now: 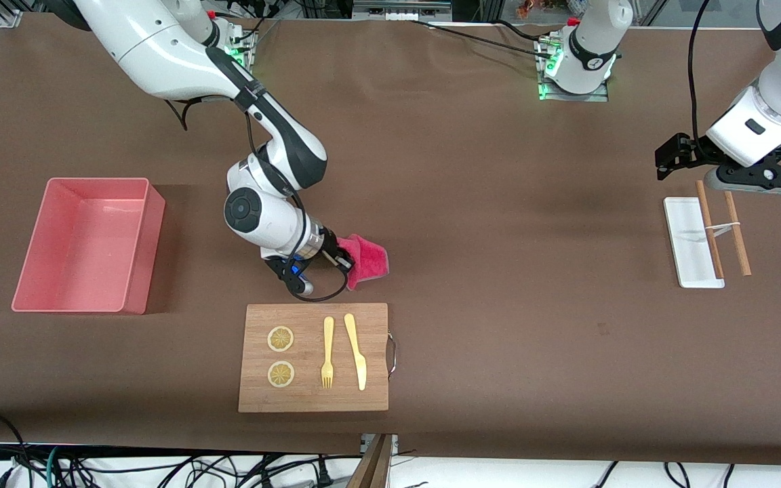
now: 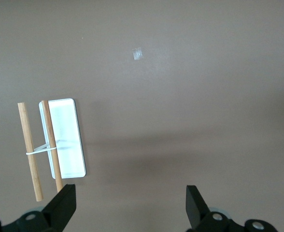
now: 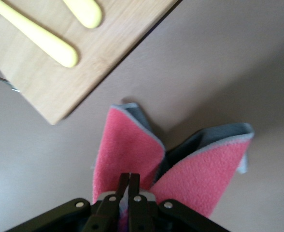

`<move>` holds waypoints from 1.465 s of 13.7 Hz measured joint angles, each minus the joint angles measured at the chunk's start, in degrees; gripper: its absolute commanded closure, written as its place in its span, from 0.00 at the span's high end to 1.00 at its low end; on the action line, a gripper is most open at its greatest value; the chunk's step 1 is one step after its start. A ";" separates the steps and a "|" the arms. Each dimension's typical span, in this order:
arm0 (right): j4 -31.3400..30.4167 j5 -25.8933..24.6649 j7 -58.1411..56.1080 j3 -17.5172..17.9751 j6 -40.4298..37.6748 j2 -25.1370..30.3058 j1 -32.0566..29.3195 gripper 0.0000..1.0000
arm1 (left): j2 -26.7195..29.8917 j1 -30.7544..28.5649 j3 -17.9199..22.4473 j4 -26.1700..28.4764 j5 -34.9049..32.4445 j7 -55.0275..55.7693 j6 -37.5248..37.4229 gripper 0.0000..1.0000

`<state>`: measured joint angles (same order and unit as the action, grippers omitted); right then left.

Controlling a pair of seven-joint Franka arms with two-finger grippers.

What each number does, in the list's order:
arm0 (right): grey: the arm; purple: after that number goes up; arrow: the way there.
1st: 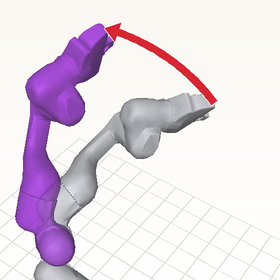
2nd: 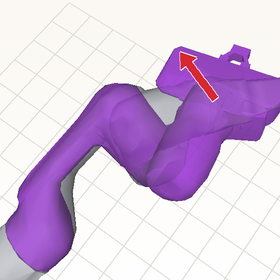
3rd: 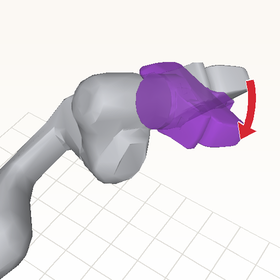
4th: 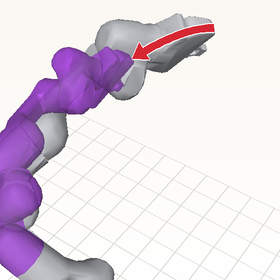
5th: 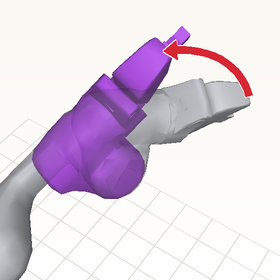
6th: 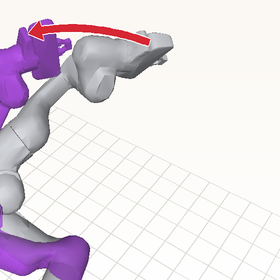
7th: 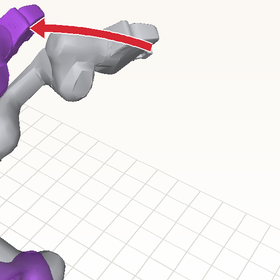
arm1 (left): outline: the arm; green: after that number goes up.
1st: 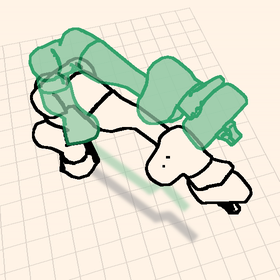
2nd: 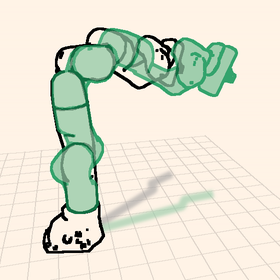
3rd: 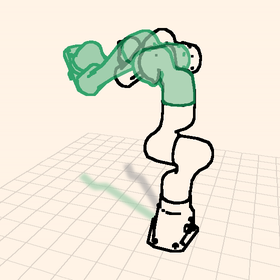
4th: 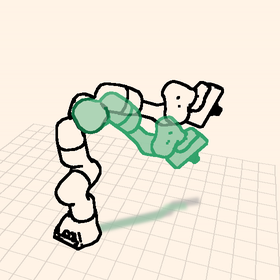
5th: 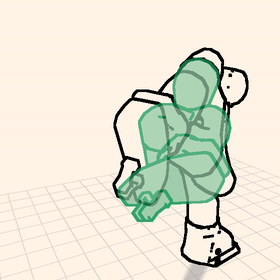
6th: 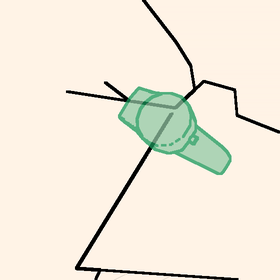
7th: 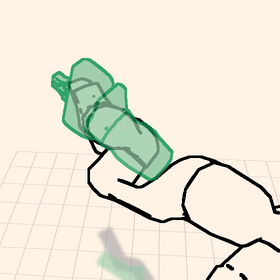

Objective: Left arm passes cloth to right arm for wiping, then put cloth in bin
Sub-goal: 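Wipe the table beside the wooden board with the cloth in the right gripper, then carry the cloth into the pink bin with the right gripper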

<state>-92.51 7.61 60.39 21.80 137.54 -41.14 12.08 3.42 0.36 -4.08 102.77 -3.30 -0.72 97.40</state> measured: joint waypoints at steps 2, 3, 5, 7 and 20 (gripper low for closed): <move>-0.01 0.00 -6.21 -2.78 -4.50 -0.02 -0.41 0.00 | -0.01 0.00 -0.01 0.00 0.00 0.00 -0.30 1.00; -0.01 0.00 -9.78 -4.49 -6.47 -0.02 -0.77 0.00 | -0.01 0.00 -0.01 0.00 0.00 0.00 -0.35 1.00; -0.01 0.00 -16.83 -8.11 -8.94 -0.01 -1.55 0.00 | -0.01 0.00 -0.01 0.00 0.00 0.00 -0.45 1.00; 0.04 0.00 -23.97 -11.57 -11.10 0.17 -2.41 0.00 | -0.01 0.00 -0.01 0.00 0.00 0.00 -0.48 1.00; 1.95 0.14 -45.57 -20.80 -28.10 8.63 -5.76 0.00 | -0.50 0.03 -0.31 -1.55 0.00 -0.07 -0.50 1.00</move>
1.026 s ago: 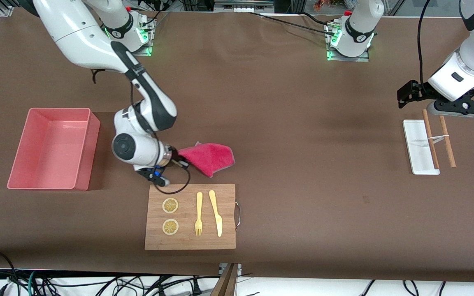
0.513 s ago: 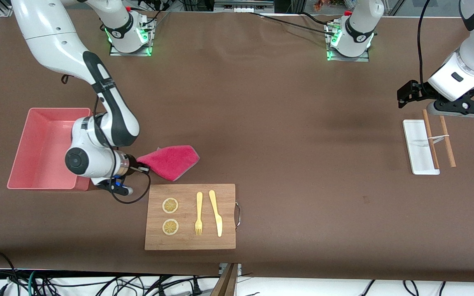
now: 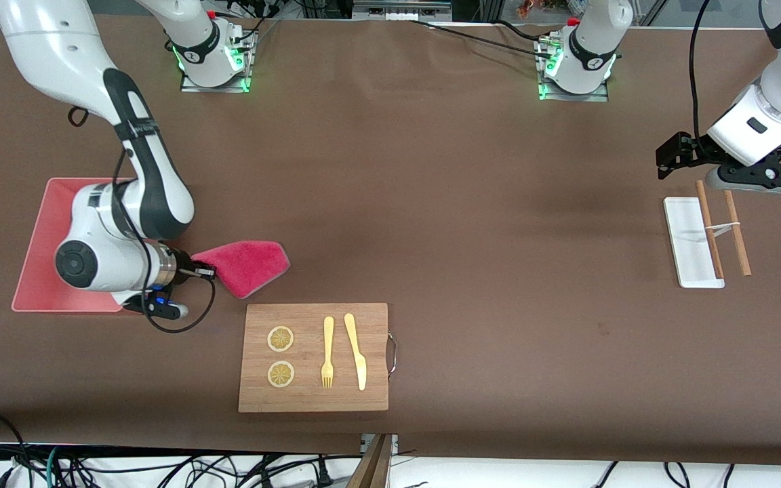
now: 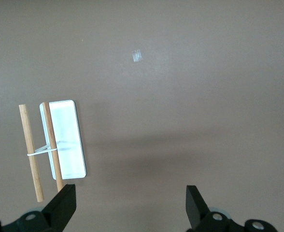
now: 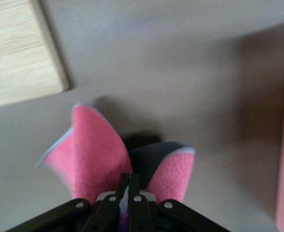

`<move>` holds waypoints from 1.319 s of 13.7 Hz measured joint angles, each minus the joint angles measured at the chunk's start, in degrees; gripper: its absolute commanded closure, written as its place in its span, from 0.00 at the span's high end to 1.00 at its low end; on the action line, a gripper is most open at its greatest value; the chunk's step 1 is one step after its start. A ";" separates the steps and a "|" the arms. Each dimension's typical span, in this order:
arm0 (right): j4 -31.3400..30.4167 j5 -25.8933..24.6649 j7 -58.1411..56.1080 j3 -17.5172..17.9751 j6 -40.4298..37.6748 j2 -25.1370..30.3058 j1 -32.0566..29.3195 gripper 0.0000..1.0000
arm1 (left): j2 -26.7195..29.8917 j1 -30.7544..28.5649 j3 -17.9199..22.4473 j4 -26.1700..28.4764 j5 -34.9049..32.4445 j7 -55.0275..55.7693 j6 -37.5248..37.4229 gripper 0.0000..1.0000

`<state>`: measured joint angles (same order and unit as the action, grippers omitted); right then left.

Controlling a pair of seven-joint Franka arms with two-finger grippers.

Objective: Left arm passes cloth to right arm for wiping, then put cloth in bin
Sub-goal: 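Carry the cloth into the pink bin with the right gripper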

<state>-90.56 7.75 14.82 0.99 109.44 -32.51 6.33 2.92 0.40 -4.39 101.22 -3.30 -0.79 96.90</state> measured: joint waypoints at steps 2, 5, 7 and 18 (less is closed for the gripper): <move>0.60 -0.10 -0.72 -0.15 -7.35 5.92 -1.68 0.00 | -0.31 0.02 -0.22 -0.45 0.00 0.00 0.00 1.00; 1.22 -3.43 -7.61 -1.34 -18.82 14.65 -5.88 0.00 | -0.56 0.05 -0.60 -0.83 0.00 0.00 0.00 1.00; 3.68 -6.30 -14.97 -4.66 -25.59 17.17 -7.14 0.00 | -0.61 0.05 -0.63 -0.98 0.00 0.00 0.00 1.00; -5.46 -10.01 -31.95 -14.75 -6.68 8.24 -8.07 0.00 | -0.67 0.05 -0.68 -1.12 0.00 0.00 -1.15 1.00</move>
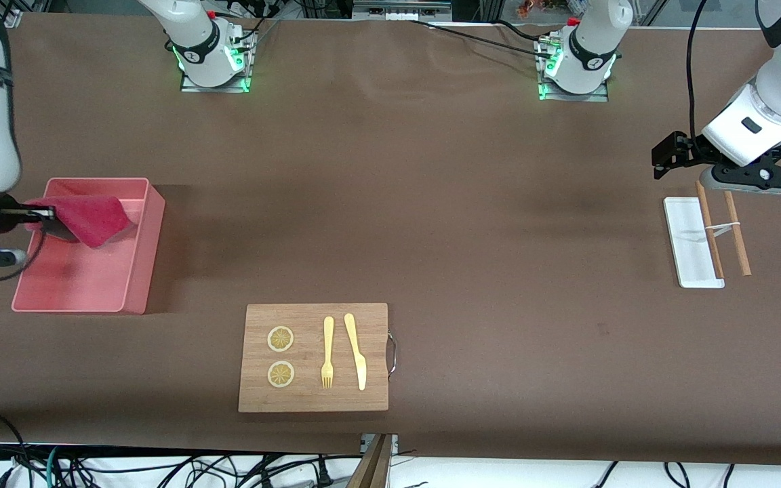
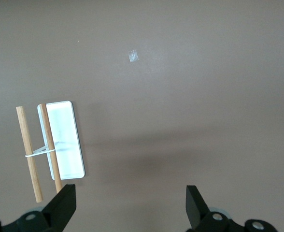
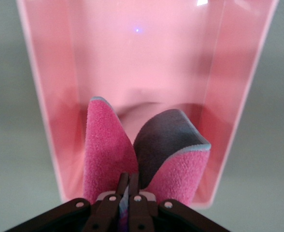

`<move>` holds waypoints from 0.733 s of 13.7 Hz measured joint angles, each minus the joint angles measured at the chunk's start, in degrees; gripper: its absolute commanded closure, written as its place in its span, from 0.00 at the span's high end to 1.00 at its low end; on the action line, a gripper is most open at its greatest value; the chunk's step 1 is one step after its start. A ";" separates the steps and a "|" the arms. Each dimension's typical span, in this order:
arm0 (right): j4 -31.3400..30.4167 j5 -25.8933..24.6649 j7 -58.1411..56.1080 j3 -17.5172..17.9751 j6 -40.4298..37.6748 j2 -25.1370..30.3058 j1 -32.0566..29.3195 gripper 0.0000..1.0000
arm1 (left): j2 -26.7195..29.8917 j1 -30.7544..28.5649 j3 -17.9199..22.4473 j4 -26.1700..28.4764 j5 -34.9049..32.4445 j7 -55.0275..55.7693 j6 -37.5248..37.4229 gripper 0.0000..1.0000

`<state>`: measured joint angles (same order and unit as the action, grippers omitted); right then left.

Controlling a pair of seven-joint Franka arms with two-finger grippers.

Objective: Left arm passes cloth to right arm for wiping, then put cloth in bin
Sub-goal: 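Carry the cloth into the pink bin with the right gripper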

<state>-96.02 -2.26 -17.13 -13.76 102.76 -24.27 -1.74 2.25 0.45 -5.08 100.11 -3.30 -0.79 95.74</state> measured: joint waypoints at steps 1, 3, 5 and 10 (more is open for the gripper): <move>-1.29 0.00 0.00 0.01 3.25 -1.18 0.01 0.00 | 0.00 0.00 0.00 -0.01 0.00 0.00 -0.03 1.00; -3.20 0.10 0.00 0.03 10.25 -4.03 0.03 0.00 | -0.03 0.00 -0.02 -0.04 0.00 0.00 -0.05 1.00; -5.28 0.99 0.01 0.06 17.36 -6.66 0.04 0.79 | -0.05 0.00 -0.02 -0.04 0.00 0.00 -0.09 1.00; -4.77 1.86 0.01 0.08 16.39 -5.15 0.39 1.00 | -0.12 0.00 -0.03 -0.22 0.00 0.00 -0.58 1.00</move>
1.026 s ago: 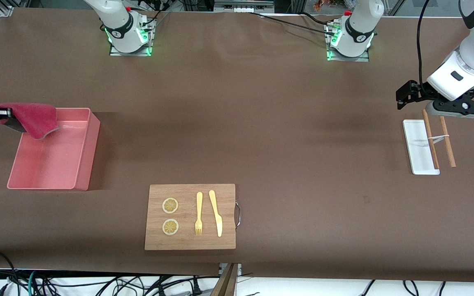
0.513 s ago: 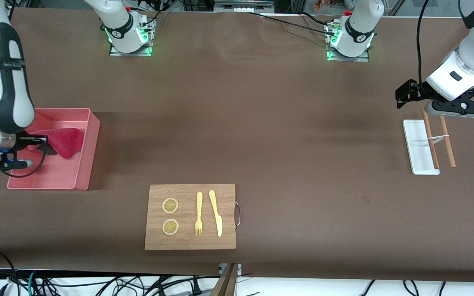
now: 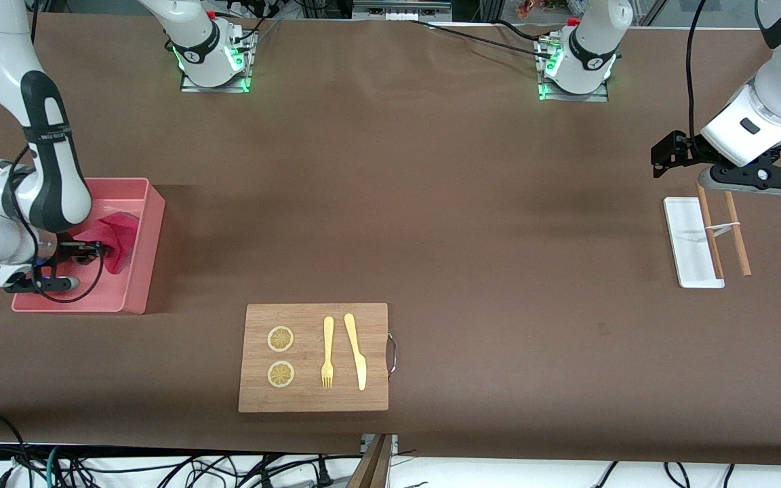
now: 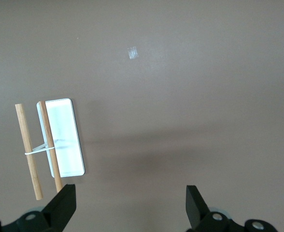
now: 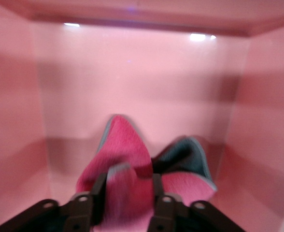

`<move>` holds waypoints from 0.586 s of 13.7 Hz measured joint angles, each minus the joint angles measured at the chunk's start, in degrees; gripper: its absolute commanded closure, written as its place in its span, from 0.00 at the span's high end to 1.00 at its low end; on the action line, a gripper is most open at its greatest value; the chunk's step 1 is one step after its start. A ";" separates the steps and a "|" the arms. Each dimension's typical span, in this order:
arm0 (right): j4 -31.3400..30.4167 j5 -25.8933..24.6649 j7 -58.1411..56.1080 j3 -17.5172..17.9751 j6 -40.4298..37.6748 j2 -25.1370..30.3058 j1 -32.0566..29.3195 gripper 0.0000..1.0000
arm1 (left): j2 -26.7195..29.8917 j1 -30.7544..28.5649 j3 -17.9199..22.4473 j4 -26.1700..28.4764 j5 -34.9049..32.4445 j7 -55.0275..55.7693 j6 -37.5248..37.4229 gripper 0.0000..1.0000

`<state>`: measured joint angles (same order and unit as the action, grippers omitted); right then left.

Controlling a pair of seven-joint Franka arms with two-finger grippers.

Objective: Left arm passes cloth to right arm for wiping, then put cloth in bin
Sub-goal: 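Open the right gripper and lift it out of the bin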

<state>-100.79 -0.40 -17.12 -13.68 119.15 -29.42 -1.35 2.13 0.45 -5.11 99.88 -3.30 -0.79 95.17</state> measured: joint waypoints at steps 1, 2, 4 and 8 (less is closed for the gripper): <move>1.23 0.01 0.00 0.00 -4.02 2.21 0.01 1.00 | -0.08 0.00 0.00 -0.20 0.00 0.00 0.00 1.00; 2.90 0.02 0.00 0.02 -8.99 4.80 0.02 1.00 | -0.19 0.00 0.00 -0.42 0.00 0.00 -0.03 1.00; 7.10 0.02 0.00 0.40 -19.25 9.80 0.09 1.00 | -0.40 -0.04 0.00 -0.68 0.00 0.00 -0.08 1.00; 11.35 0.01 5.45 5.17 -29.34 18.62 0.87 1.00 | -0.47 -0.04 0.00 -0.78 0.00 0.00 -0.14 1.00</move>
<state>-89.44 -0.39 -11.67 -8.51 89.81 -10.80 -0.48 1.67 0.40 -5.11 99.10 -3.30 -0.79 95.03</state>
